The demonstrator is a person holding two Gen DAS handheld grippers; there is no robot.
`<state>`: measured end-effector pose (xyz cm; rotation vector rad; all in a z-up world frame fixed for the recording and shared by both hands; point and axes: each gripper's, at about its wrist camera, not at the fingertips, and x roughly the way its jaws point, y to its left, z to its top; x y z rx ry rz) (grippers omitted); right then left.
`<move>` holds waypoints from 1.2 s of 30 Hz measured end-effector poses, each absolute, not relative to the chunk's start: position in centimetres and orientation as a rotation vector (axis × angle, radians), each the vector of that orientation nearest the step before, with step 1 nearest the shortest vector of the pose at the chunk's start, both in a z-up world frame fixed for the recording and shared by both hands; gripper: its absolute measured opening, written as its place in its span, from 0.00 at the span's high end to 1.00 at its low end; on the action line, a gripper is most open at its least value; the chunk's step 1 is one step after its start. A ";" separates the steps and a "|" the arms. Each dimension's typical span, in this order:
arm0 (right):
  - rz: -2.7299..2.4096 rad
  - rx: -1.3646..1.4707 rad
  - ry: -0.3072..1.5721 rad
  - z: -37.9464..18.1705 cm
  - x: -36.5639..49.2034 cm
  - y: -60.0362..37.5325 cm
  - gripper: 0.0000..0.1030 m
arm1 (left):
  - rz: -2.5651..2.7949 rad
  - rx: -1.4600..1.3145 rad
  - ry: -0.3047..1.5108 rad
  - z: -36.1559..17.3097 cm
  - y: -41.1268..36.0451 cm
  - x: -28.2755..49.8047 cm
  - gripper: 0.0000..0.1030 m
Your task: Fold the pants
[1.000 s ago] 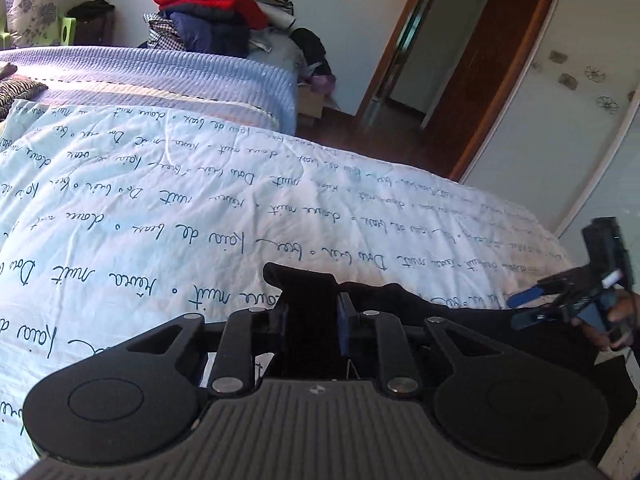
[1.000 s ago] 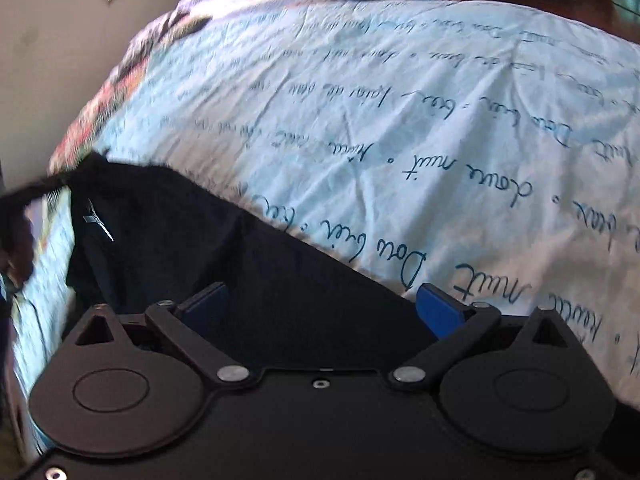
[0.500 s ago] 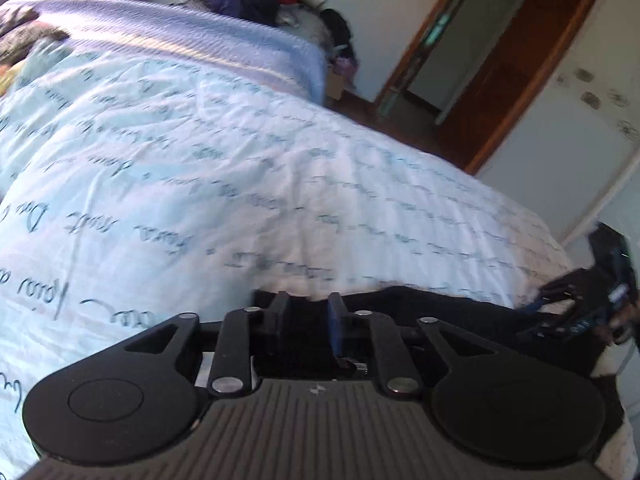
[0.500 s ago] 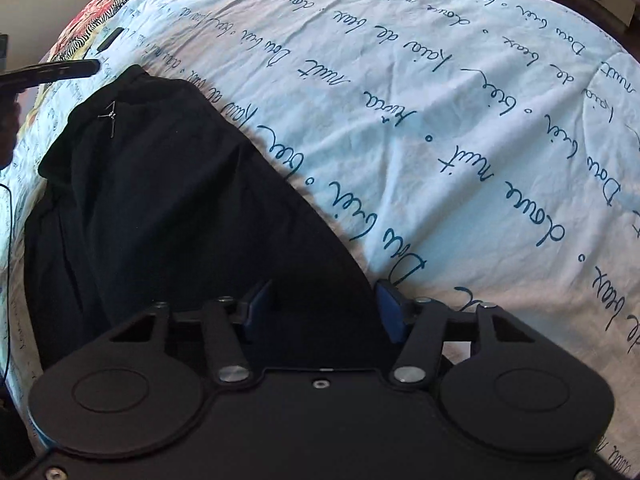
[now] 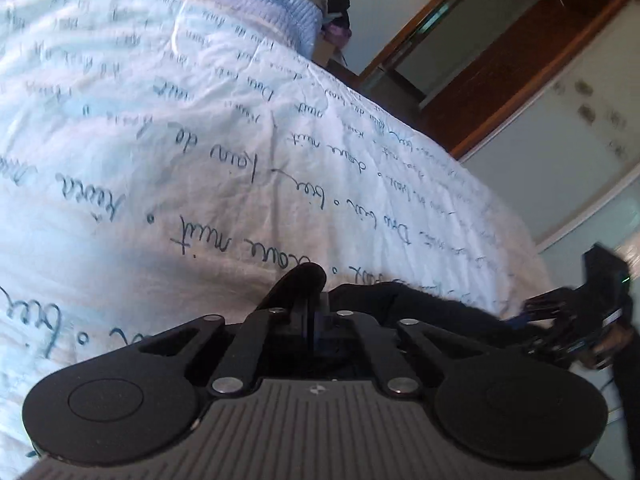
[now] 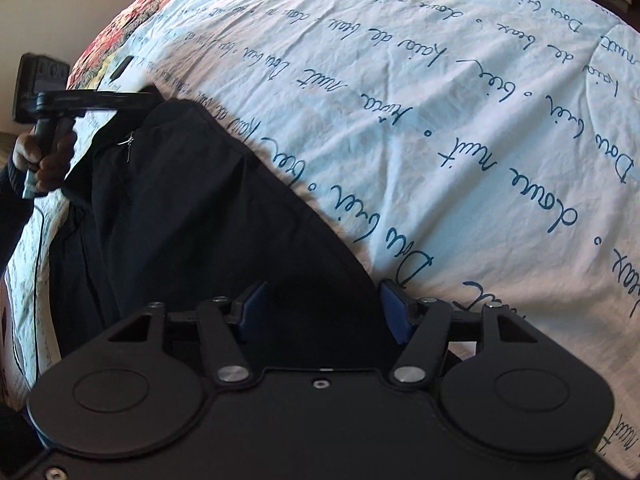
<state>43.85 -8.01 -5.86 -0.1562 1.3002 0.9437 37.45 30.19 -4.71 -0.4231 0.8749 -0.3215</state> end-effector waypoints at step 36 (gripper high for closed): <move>0.829 0.693 1.236 -3.5 28.0 -14.4 0.01 | -0.459 -0.601 0.697 -3.7 31.9 16.4 1.00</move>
